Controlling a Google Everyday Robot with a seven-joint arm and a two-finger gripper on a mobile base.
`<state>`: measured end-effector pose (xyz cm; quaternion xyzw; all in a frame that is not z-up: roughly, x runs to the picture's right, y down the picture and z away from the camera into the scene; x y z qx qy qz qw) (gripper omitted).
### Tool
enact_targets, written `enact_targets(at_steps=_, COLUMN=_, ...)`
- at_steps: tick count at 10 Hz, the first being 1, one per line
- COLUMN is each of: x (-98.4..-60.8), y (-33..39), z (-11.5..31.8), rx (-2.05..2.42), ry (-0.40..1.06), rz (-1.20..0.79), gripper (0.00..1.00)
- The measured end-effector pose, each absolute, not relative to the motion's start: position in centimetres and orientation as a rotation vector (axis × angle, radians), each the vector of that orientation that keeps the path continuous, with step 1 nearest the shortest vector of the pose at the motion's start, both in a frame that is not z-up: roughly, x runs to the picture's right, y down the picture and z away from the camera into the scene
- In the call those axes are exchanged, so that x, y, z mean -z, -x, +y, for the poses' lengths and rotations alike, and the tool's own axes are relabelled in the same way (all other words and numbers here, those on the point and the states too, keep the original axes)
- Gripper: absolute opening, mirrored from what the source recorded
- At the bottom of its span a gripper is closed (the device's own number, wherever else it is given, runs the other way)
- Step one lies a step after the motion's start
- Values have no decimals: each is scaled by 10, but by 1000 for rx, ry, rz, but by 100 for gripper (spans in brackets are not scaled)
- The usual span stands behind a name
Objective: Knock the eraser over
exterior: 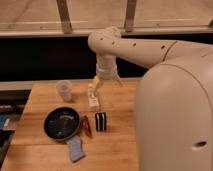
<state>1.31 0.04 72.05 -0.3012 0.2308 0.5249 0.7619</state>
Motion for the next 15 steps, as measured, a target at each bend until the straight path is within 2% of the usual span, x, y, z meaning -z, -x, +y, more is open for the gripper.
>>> enact_targets(at_steps=13, x=-720, y=-13, z=0, rx=-1142, ry=654, rz=501, gripper=80)
enact_targets(at_steps=14, x=-720, y=-13, z=0, rx=-1142, ry=655, rz=501, gripper=77)
enact_targets(at_steps=15, x=-720, y=-13, z=0, rx=-1142, ry=655, rz=501, gripper=68)
